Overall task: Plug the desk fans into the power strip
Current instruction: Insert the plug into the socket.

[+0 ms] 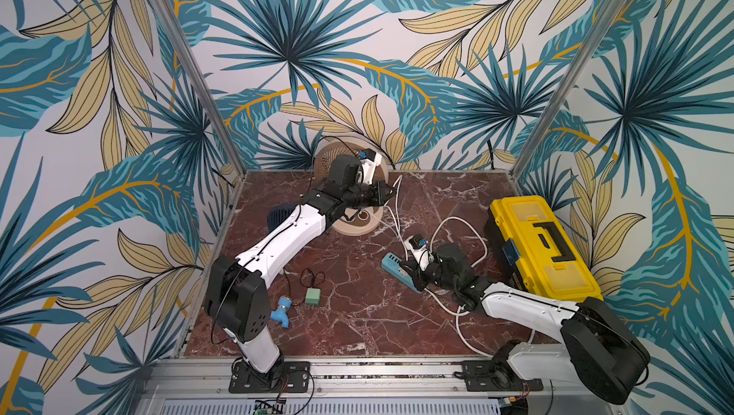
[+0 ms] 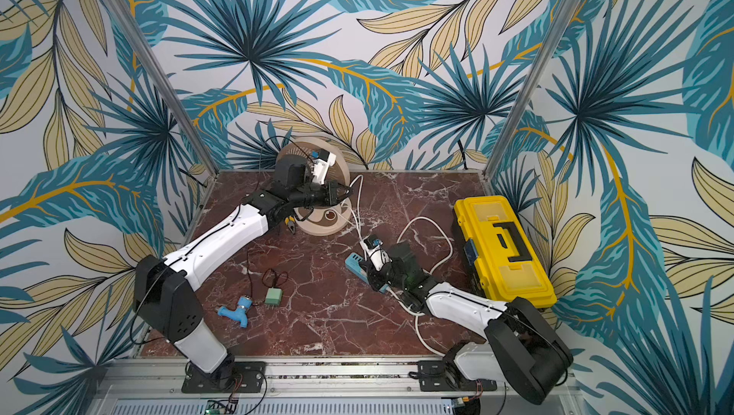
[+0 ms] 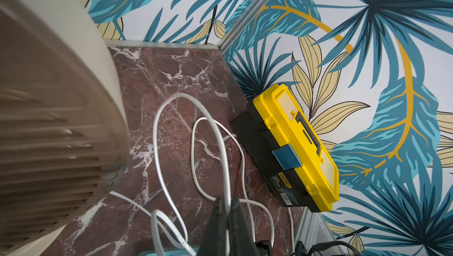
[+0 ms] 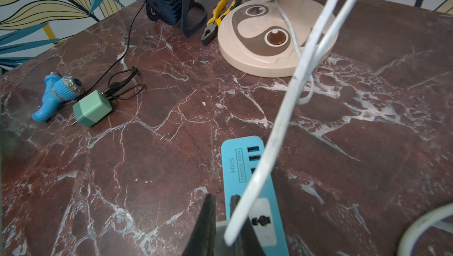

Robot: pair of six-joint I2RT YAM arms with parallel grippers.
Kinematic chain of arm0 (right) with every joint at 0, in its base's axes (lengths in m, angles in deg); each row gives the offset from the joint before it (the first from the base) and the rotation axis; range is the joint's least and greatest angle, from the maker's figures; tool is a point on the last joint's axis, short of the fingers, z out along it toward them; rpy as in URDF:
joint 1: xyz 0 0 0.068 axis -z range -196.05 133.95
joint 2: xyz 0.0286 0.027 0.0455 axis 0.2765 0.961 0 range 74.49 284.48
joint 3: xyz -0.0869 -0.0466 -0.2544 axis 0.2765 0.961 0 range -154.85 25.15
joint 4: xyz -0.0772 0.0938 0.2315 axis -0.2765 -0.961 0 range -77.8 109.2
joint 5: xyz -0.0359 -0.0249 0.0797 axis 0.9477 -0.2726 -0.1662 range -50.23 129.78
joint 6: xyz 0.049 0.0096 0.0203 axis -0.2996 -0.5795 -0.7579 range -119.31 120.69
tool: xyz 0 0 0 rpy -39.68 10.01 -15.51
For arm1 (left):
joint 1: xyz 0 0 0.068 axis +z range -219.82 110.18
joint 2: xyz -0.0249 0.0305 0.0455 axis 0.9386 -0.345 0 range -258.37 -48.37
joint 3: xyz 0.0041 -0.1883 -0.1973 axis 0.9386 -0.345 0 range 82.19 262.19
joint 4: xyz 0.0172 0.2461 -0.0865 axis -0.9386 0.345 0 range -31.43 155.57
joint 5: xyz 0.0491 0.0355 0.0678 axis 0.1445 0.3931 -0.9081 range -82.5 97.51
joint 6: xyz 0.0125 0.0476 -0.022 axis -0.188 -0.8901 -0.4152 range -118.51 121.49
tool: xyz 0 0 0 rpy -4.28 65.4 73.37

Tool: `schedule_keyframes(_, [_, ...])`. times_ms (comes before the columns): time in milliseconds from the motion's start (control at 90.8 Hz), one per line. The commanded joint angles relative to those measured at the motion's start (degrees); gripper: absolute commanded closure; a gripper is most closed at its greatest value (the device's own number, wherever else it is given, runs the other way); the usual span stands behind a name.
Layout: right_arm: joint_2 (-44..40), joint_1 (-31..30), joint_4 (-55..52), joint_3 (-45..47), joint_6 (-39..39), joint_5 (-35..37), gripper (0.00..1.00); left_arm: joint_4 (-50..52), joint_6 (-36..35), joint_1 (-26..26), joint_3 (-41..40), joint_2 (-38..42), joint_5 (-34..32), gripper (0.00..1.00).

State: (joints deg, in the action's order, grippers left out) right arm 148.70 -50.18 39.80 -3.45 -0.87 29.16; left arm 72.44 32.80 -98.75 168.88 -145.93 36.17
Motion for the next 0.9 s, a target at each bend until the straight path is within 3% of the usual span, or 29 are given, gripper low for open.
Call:
schedule_keyframes(0, [-1.4, 1.0, -2.0, -1.6, 0.2, 1.1, 1.0, -2.0, -1.4, -0.2, 1.0, -1.1, -1.7, 1.0])
schedule_keyframes(77, [-1.5, 1.2, -2.4, -1.3, 2.1, 0.8, 1.0, -2.0, -1.5, -0.3, 1.1, -1.9, -1.9, 1.0])
schedule_keyframes(220, [-2.5, 1.4, -4.4, -1.2, -0.5, 4.4, 1.0, -1.8, -1.9, -1.0, 2.0, -3.6, -1.6, 1.0])
schedule_keyframes(342, [-3.1, 1.6, -4.5, 0.0, -2.4, 3.0, 1.0, -1.7, -2.1, -1.7, 2.5, -5.1, -1.3, 1.0])
schedule_keyframes(507, [-3.2, 1.8, 5.1, 6.1, -5.3, 3.2, 1.0, -1.6, -2.2, -2.9, 3.4, -7.2, -0.6, 1.0])
schedule_keyframes(892, [-6.3, 1.8, 12.5, 14.2, -7.6, 8.8, 1.0, 0.5, -3.2, -5.1, 7.5, -12.9, 0.9, 1.0])
